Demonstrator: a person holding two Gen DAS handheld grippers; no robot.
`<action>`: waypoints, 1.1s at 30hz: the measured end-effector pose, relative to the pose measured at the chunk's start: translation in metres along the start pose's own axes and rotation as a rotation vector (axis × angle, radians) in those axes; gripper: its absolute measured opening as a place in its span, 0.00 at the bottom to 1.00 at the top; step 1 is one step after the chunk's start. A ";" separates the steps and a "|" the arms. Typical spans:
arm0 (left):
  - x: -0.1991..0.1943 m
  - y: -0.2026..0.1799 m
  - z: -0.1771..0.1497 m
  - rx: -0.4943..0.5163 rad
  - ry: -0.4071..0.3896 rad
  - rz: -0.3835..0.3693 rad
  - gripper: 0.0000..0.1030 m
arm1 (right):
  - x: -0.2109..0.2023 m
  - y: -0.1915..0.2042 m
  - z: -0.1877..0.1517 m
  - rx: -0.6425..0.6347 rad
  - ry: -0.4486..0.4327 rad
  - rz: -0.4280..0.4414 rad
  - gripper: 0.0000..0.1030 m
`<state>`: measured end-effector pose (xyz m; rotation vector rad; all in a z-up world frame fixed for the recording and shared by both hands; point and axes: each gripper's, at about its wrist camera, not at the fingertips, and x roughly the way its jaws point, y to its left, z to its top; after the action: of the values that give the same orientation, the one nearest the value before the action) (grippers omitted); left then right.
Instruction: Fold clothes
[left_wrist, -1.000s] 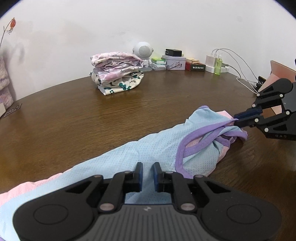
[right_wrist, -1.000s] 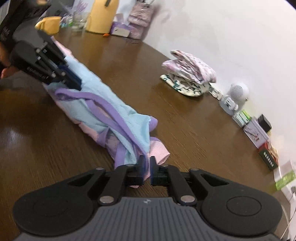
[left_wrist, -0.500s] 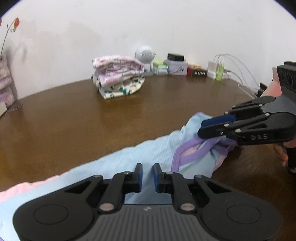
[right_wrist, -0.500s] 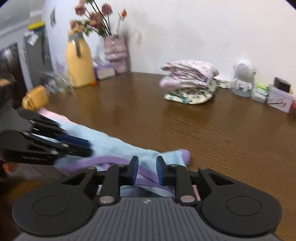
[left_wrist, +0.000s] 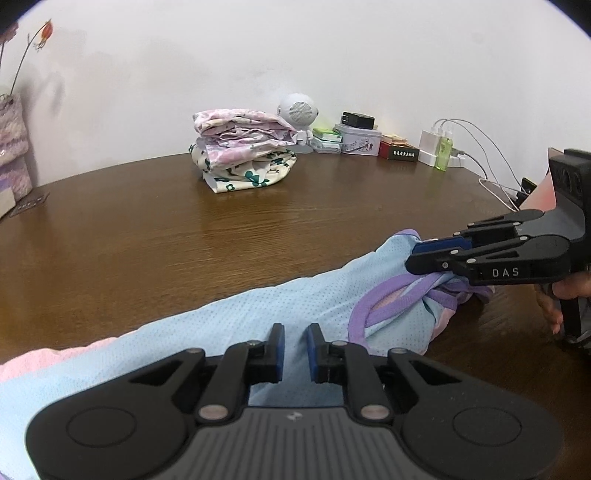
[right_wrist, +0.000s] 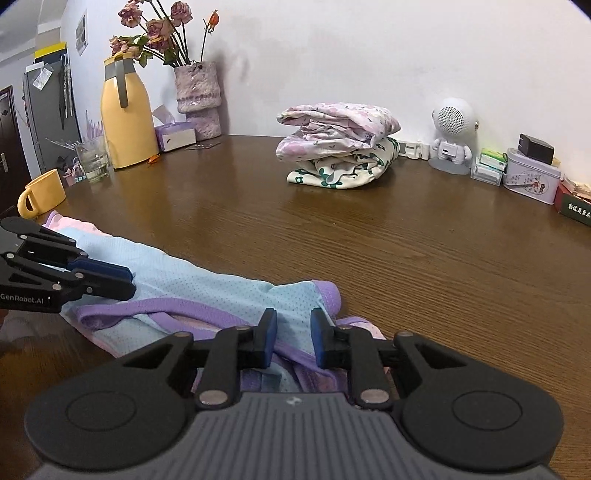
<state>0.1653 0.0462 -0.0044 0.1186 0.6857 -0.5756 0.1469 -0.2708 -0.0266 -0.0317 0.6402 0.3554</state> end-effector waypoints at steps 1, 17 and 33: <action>-0.003 0.007 -0.001 -0.018 -0.003 0.010 0.18 | 0.000 0.000 0.000 -0.001 -0.001 -0.001 0.18; -0.068 0.179 -0.026 -0.239 -0.009 0.367 0.16 | 0.000 -0.002 -0.001 -0.003 0.003 -0.025 0.18; -0.111 0.237 -0.038 -0.442 -0.104 0.365 0.10 | -0.002 -0.002 -0.002 0.007 -0.001 -0.030 0.18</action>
<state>0.2015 0.3071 0.0169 -0.1958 0.6559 -0.0722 0.1454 -0.2734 -0.0271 -0.0343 0.6389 0.3247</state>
